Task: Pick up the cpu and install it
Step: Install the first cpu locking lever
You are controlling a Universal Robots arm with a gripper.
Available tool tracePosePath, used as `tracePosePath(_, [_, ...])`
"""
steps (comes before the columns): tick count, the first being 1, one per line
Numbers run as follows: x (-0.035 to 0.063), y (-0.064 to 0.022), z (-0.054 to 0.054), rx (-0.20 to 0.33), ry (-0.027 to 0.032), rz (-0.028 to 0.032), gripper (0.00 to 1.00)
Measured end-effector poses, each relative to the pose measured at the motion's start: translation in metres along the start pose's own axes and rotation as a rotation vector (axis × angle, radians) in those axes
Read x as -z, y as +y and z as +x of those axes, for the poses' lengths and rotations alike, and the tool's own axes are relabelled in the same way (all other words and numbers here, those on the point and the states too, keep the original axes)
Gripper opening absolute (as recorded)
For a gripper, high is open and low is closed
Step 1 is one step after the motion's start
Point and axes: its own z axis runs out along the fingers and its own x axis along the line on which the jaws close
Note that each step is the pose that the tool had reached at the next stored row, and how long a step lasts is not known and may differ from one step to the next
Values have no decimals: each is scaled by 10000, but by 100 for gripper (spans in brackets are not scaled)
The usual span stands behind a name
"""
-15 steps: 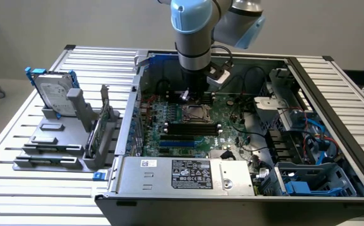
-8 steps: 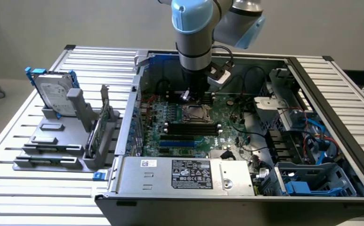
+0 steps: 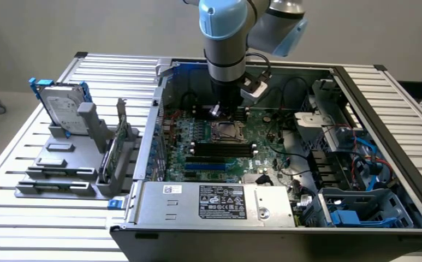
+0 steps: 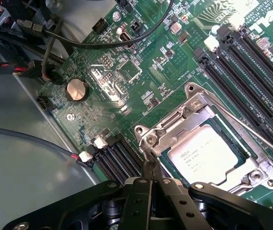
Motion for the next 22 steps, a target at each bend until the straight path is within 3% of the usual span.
tracePosePath(3, [18,0,6,-31,8,6,11])
tracePosePath(9, [123,6,28,-221,-54,25,11])
tracePosePath(19, [307,86,-17,-668,-254,137,11])
tracePosePath(22, [336,122,-52,-734,-287,159,11])
